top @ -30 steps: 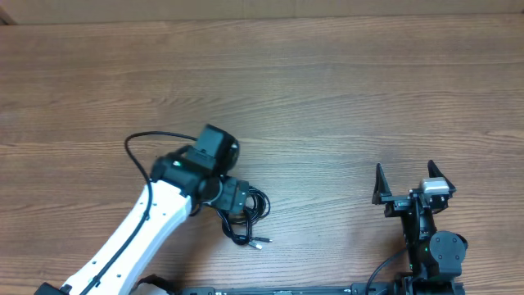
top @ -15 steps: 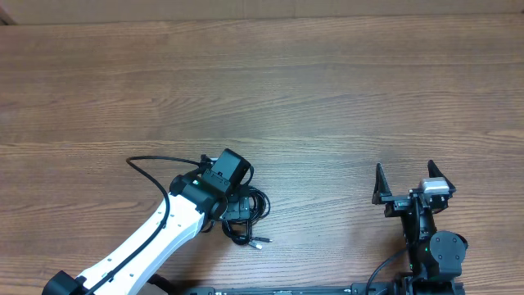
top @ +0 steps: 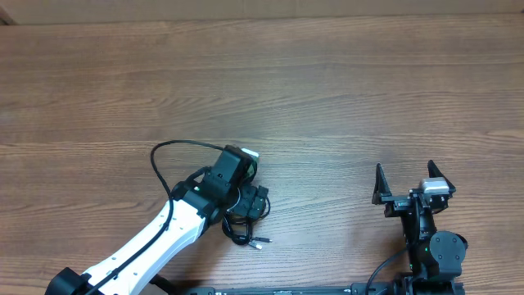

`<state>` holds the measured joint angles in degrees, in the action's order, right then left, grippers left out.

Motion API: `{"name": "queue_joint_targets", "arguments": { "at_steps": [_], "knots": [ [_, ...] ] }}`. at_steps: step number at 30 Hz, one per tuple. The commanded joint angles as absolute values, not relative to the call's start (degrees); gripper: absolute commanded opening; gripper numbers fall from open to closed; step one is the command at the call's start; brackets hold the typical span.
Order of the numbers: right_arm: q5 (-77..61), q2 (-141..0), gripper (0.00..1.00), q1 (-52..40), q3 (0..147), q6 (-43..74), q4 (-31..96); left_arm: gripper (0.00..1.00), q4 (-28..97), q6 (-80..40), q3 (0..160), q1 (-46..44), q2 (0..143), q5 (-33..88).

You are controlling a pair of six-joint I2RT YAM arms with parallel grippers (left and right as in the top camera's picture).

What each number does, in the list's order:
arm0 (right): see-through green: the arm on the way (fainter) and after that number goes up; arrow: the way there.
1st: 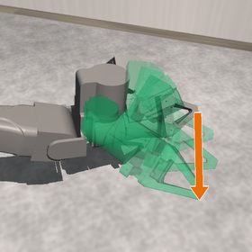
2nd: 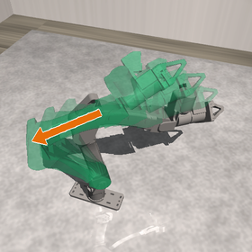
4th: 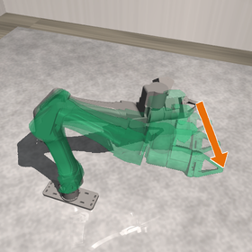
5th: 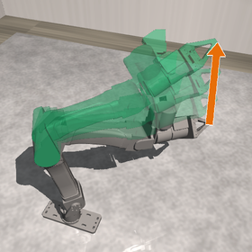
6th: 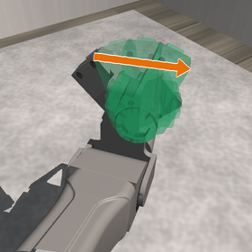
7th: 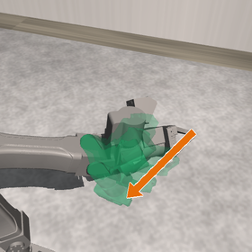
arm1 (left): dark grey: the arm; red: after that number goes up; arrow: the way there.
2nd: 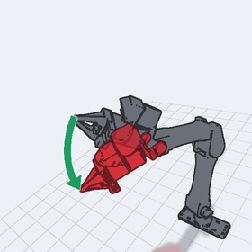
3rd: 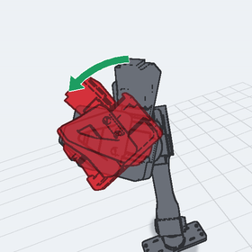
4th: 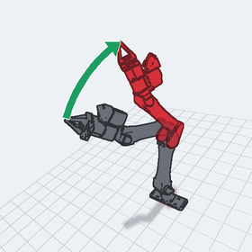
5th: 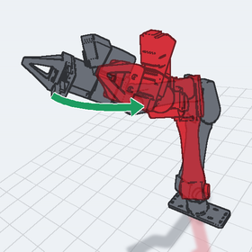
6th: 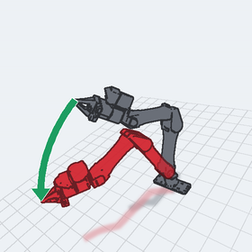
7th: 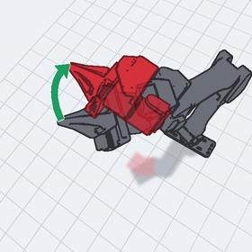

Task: Untangle cables
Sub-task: 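Move the left gripper down onto the black cable bundle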

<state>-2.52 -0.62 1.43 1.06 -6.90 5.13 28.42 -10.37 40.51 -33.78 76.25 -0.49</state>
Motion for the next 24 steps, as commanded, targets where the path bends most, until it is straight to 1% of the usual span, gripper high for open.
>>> {"name": "queue_joint_targets", "arguments": {
  "at_steps": [1, 4, 6, 9, 13, 15, 18, 20, 21, 24],
  "knots": [
    [-2.0, -0.16, 1.0, 1.63, 0.47, -7.16, 4.69, 1.0, 26.87, -3.57, 40.45, -34.06, 76.44, -1.96],
    [-2.0, -0.16, 1.0, 1.63, 0.47, -7.14, 4.69, 1.0, 26.24, -1.93, 40.45, -34.0, 76.49, -3.55],
    [-2.0, -0.16, 1.0, 1.63, 0.47, -7.16, 4.71, 1.0, 26.13, 7.33, 40.42, -34.0, 76.6, -3.38],
    [-2.0, -0.16, 1.0, 1.63, 0.47, -7.16, 4.71, 1.0, 26.11, 16.86, 40.42, -33.98, 77.87, -3.36],
    [-2.0, -0.16, 1.0, 1.63, 0.47, -7.16, 4.71, 1.0, 26.15, 20.82, 40.42, -34.0, 79.83, -0.36],
    [-2.0, -0.16, 1.0, 1.63, 0.47, -7.16, 4.71, 1.0, 25.96, 26.94, 40.42, -34.0, 81.3, 3.88],
    [-2.0, -0.16, 1.0, 1.63, 0.47, -7.16, 4.71, 1.0, 24.08, 29.21, 40.42, -33.98, 84.4, 3.84],
    [-2.0, -0.16, 1.0, 1.63, 0.47, -7.16, 4.69, 0.96, 22.26, 30.0, 40.42, -34.0, 87.68, 2.9],
    [-2.0, -0.16, 1.0, 1.63, 0.47, -7.16, 4.71, 0.9, 21.71, 30.0, 40.42, -34.0, 88.97, 2.15],
    [-2.0, -0.16, 1.0, 1.63, 0.47, -7.16, 4.71, 0.85, 21.58, 30.0, 40.42, -34.0, 91.33, 1.91]
  ]
}}
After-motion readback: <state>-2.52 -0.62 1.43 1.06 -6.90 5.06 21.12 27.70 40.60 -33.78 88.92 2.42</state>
